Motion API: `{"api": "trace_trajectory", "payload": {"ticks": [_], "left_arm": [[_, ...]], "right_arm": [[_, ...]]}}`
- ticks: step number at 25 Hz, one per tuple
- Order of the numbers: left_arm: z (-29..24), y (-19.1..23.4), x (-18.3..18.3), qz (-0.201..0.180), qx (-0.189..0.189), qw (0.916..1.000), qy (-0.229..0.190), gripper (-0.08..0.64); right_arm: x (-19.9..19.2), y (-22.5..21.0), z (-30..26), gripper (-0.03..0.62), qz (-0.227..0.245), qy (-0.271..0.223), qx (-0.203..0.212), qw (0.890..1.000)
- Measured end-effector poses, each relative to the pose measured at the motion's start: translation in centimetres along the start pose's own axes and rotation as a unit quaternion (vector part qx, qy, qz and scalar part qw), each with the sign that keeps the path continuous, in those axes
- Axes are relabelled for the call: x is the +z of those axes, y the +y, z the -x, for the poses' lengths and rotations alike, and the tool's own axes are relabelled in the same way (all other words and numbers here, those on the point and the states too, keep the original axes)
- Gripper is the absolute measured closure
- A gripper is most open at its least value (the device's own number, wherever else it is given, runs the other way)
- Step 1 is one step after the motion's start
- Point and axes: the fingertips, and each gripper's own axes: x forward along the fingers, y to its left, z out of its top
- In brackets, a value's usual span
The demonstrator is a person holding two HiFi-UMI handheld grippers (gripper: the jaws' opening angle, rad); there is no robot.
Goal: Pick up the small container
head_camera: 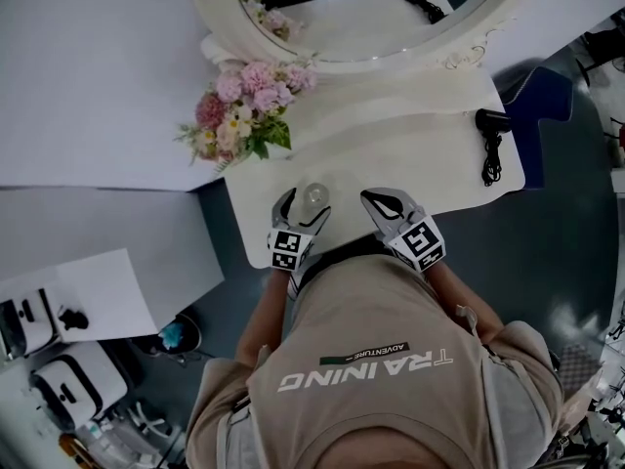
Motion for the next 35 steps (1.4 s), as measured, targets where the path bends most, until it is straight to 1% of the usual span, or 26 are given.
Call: {"api": "trace_trajectory", "payload": {"ticks": [5,9,11,14,18,23,25,27,28,31,35], "left_arm": [[-2.1,0.3,-1.8,-0.01,-0.016,0.9996,0.021,0.126],[-3.4,0.2,-3.5,-0.034,-0.031,0.9977,0.049,0.126],[-4.2,-0.2,-3.9,-0.042,-0.042,0.9968,0.054,0.128],[-5.1,-0.7,-3.9,-0.055,-0.052,0.9957,0.054,0.147],[-6.2,-0.8,-3.8,-0.068,-0.052,0.9948,0.054,0.157],[-6.6,-0.5,-3.9,-0.076,-0.036,0.9948,0.059,0.187],[-6.7,-0.5,-3.5,-0.072,-0.032,0.9954,0.054,0.199],[-7.1,-0.7,-3.4,-0.076,-0.035,0.9952,0.051,0.199],[-7.2,-0.7,-3.4,-0.079,-0.039,0.9948,0.05,0.21],[-7.4,-0.7,-3.3,-0.088,-0.045,0.9941,0.047,0.209],[-7.4,-0.8,-3.2,-0.09,-0.044,0.994,0.043,0.202]], "right_arm": [[-0.1,-0.4,-0.5,0.589,0.002,0.012,0.003,1.0],[-0.4,-0.6,-0.7,0.589,-0.022,0.014,0.002,1.0],[-0.4,-0.9,-0.7,0.589,-0.028,0.014,-0.003,1.0],[-0.7,-1.4,-0.4,0.589,-0.024,0.02,-0.01,0.999],[-1.2,-1.9,0.2,0.589,-0.03,0.029,-0.02,0.999],[-2.2,-2.4,0.7,0.589,-0.039,0.038,-0.03,0.998],[-2.4,-2.4,0.8,0.589,-0.041,0.039,-0.028,0.998],[-2.2,-2.3,0.6,0.589,-0.041,0.037,-0.023,0.998],[-2.2,-2.2,0.5,0.589,-0.041,0.037,-0.021,0.998],[-2.2,-2.3,0.3,0.589,-0.042,0.037,-0.021,0.998],[-2.1,-2.4,0.1,0.589,-0.044,0.038,-0.02,0.998]]}}
